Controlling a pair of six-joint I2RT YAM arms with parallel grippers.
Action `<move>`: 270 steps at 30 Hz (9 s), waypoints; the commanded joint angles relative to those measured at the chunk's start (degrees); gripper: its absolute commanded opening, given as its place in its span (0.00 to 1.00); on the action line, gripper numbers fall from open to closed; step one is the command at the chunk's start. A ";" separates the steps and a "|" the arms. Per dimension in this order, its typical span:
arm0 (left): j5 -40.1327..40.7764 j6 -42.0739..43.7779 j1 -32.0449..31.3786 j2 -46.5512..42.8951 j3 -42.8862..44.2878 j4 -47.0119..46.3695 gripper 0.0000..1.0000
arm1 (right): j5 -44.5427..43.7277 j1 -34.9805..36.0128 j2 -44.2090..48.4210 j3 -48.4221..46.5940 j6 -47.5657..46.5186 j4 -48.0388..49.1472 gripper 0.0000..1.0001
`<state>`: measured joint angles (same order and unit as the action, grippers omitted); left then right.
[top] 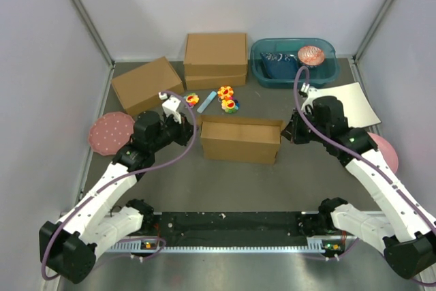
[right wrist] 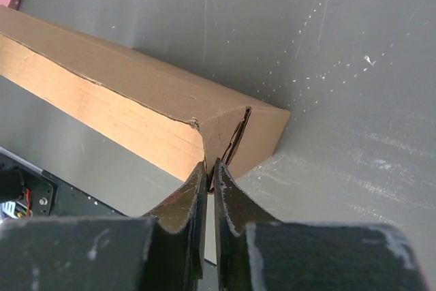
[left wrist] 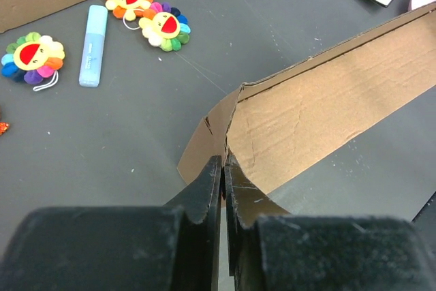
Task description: Fold the paper box
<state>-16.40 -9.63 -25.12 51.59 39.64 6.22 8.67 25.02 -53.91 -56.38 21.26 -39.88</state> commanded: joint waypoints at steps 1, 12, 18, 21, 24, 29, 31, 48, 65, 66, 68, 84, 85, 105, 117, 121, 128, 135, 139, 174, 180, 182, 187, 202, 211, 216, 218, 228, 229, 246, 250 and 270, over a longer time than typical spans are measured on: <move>-2.49 -2.76 -0.36 -1.23 1.50 -3.67 0.06 | 1.36 1.17 -0.14 -3.30 2.12 1.73 0.03; -2.32 -3.82 -0.72 -1.67 0.79 -3.67 0.05 | -2.34 2.14 -0.50 -0.40 1.51 2.35 0.00; -2.75 -4.87 -0.72 -1.06 1.06 -3.67 0.06 | -2.95 2.14 -0.14 2.50 1.33 2.52 0.00; -2.84 -5.22 -0.72 -0.71 0.97 -3.67 0.06 | -2.43 2.23 0.12 3.64 1.68 3.05 0.00; -2.84 -5.49 -0.72 -0.62 1.06 -3.67 0.08 | -2.78 2.41 0.12 4.17 1.68 3.14 0.00; -2.06 -5.75 -0.72 -1.32 2.20 -3.41 0.15 | -3.92 3.20 0.91 5.23 1.68 3.14 0.00; -1.00 -5.67 -0.72 -1.41 2.98 -3.14 0.17 | -4.01 3.20 1.35 5.23 1.60 3.14 0.00; -2.67 -11.46 -0.72 1.23 5.89 -2.17 0.08 | -4.18 3.29 1.44 5.67 0.80 3.05 0.00; -6.97 -19.28 -0.72 5.36 5.89 2.92 0.13 | -7.96 7.59 1.09 5.93 1.42 3.14 0.00; -7.06 -19.46 -0.72 5.36 5.72 3.01 0.15 | -8.05 7.68 1.09 5.84 1.42 3.14 0.00; -6.98 -19.20 -0.72 5.19 5.28 3.01 0.15 | -8.23 7.68 1.26 5.84 1.51 3.14 0.00; -0.74 -9.01 -0.72 -3.95 -4.56 -1.20 0.00 | -8.49 7.68 1.88 7.24 1.33 3.14 0.00; -0.56 -8.66 -0.72 -4.04 -5.09 -1.47 0.00 | -8.49 7.68 2.05 7.51 1.33 3.14 0.00; 14.82 -10.24 -10.73 -3.87 -8.87 -2.70 0.00 | -12.70 7.68 5.83 3.82 1.51 4.99 0.34; 15.09 -9.80 -10.91 -3.43 -8.35 -2.44 0.00 | -17.36 7.77 6.71 2.94 0.37 7.88 0.31; 14.73 -10.06 -10.91 -2.90 -8.44 -2.44 0.00 | -17.11 7.68 5.84 2.94 -0.07 8.76 0.25; 14.56 -9.62 -10.91 -2.81 -8.17 -2.53 0.00 | -16.31 7.68 6.89 5.66 -0.25 9.73 0.00; 14.29 -9.88 -10.91 -2.37 -8.26 -2.70 0.00 | -15.70 7.77 10.93 12.43 2.12 9.64 0.00; 14.12 -9.97 -10.91 -2.46 -8.17 -2.88 0.00 | -15.26 7.68 12.16 16.12 3.70 9.64 0.00; 14.03 -4.61 -10.82 -0.79 2.81 -2.43 0.25 | -14.47 7.68 10.32 15.16 4.23 9.20 0.00; 13.50 -4.26 -10.82 -0.18 3.17 -2.53 0.10 | -14.38 7.68 10.40 15.51 4.41 9.21 0.00; 13.33 -4.35 -10.91 -0.35 2.99 -2.70 0.03 | -14.29 7.77 10.32 15.60 4.50 9.21 0.00; 11.57 -5.13 -10.91 -0.44 -0.52 -4.46 0.00 | -13.15 7.68 11.28 15.69 4.85 9.47 0.00; 15.43 -8.92 -12.84 0.70 -10.19 -8.24 0.00 | -12.97 7.77 14.09 10.15 3.88 8.06 0.24; 15.70 -8.74 -12.93 -0.18 -9.14 -7.10 0.00 | -16.05 7.68 12.08 7.34 1.25 8.06 0.24; 15.70 -8.65 -12.93 -0.27 -8.79 -6.75 0.00 | -17.54 7.68 10.76 6.81 0.19 8.67 0.24; 15.53 -8.83 -13.02 -0.27 -8.79 -6.75 0.00 | -17.63 7.77 10.14 6.90 -0.07 8.85 0.22; 15.44 -8.83 -12.93 -0.62 -8.70 -6.57 0.00 | -17.72 7.68 10.58 8.83 -0.07 9.99 0.00; 15.44 -8.83 -13.02 -0.53 -8.61 -6.57 0.00 | -17.81 7.77 10.67 9.01 0.01 10.17 0.00; 15.87 -9.09 -12.93 -0.35 -8.27 -6.48 0.00 | -17.19 7.68 15.68 21.23 4.14 10.35 0.00; 15.88 -8.83 -12.93 -1.49 -4.58 -3.15 0.13 | -17.28 7.68 14.45 19.65 3.97 10.26 0.00; 18.25 -5.75 -12.93 -0.18 2.29 -1.82 0.28 | -17.19 7.68 13.75 18.68 3.71 10.26 0.00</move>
<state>0.75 -16.91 -37.93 50.50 39.40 5.21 -7.97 32.25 -38.41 -37.58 24.73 -23.70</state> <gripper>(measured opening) 0.285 0.007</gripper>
